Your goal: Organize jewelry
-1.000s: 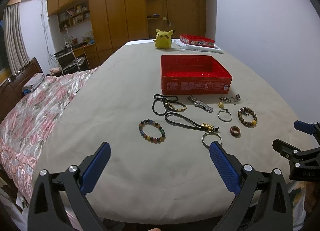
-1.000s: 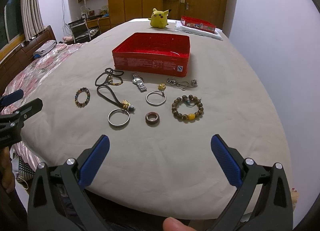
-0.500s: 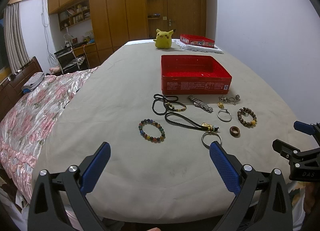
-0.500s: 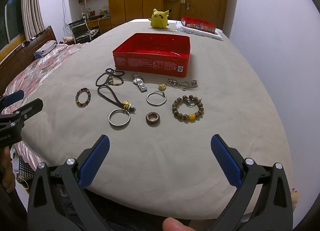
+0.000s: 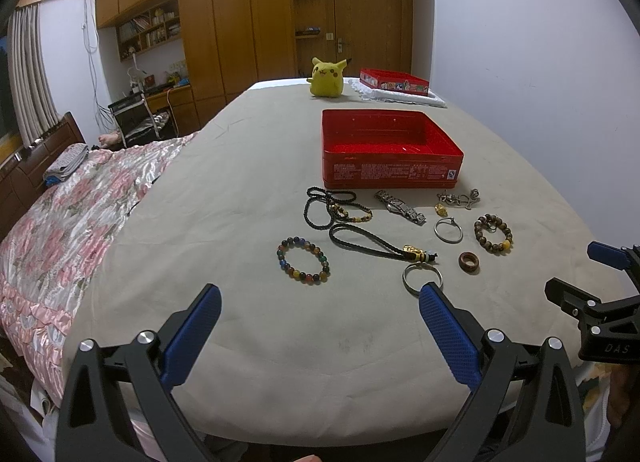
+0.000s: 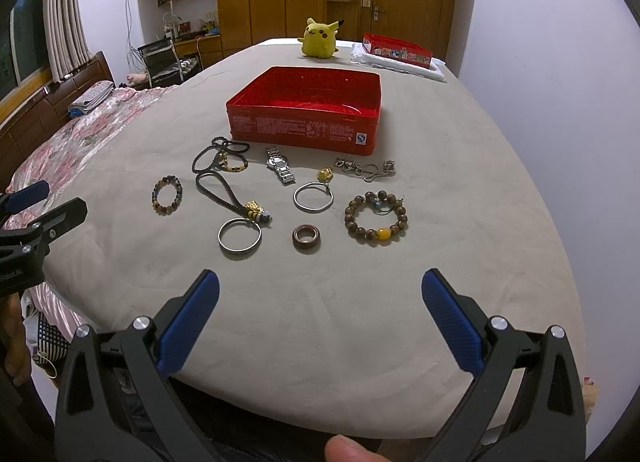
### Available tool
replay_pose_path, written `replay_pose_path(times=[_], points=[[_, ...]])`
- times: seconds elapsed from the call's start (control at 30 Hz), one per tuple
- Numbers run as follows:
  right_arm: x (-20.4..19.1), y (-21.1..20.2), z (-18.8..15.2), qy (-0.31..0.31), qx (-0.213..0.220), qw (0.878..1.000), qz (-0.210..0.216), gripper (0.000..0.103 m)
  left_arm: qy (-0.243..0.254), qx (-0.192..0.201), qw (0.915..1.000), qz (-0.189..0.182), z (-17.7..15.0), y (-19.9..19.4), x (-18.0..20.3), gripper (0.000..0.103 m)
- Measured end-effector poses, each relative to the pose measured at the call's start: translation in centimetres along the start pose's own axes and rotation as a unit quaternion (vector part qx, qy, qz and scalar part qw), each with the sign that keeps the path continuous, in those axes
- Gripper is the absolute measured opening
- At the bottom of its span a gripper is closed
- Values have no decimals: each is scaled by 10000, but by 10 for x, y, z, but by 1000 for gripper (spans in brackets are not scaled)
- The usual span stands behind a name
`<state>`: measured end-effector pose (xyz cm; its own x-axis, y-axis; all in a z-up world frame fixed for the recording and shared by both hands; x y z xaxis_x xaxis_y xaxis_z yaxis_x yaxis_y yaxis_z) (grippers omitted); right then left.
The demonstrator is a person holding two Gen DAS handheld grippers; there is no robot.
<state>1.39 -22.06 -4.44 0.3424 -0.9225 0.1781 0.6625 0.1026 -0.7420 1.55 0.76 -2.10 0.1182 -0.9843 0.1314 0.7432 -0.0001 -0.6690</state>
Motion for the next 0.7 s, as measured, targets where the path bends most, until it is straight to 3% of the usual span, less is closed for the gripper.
replay_pose_path(times=[0.7], points=[[-1,5,3,-75,-32,9999,149,100,-52,-129,9999,-71,-2,5,0,99]])
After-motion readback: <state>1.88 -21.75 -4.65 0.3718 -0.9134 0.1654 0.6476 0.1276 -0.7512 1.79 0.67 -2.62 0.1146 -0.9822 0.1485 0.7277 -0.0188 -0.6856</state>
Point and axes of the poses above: each gripper's, at about its wrist camera, not at the fingertips, and y roughly the way its jaws point, x to its right, z to its top, the point moved 2 cm from there along y, roughly the way its jaws point, and after that the axes turned 14 degrees about -y, right-handed, at the moved point
